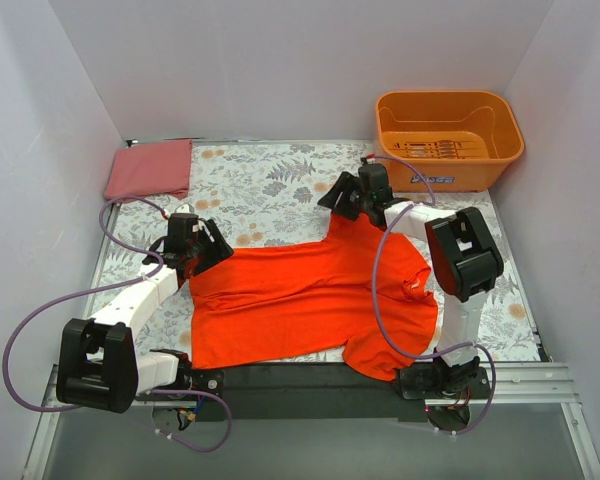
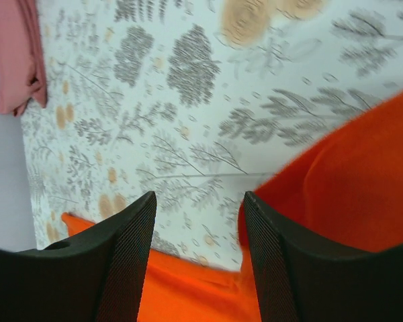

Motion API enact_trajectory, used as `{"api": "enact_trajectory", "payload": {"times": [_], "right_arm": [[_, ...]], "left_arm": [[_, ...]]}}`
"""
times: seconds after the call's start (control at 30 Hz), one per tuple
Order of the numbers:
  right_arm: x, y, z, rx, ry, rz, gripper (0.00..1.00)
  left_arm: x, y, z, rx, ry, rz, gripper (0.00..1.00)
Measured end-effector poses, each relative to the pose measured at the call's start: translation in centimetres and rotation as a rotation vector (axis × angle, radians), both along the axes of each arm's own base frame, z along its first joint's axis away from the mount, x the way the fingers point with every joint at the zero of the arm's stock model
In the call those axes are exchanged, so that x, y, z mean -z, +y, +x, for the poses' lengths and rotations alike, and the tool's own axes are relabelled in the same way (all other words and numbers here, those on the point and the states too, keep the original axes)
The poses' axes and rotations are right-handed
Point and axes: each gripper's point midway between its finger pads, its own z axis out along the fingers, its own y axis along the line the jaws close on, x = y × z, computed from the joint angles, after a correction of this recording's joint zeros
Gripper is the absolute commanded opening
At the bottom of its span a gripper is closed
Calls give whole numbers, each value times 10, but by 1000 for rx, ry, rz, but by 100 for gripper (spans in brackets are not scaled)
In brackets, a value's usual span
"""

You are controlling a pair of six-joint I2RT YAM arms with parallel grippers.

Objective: Fold and stack the t-shirts
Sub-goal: Flatten the tshirt out

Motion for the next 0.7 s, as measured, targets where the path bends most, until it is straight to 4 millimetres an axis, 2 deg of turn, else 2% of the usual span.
{"api": "enact_trajectory", "payload": {"times": [0.1, 0.17, 0.3, 0.47, 0.7], "right_arm": [[-13, 14, 13, -31, -35, 25, 62], [-16, 16, 15, -36, -48, 23, 62], [-9, 3, 13, 2, -48, -35, 62], [-2, -21, -7, 39, -29, -111, 61], [2, -23, -12, 19, -20, -122, 59]], "left_arm": [[0, -1, 0, 3, 0, -3, 64], [0, -1, 0, 5, 0, -5, 64], [0, -1, 0, 6, 0, -6, 64], [-1, -3, -1, 12, 1, -13, 64], [-1, -4, -1, 15, 2, -15, 64]]}}
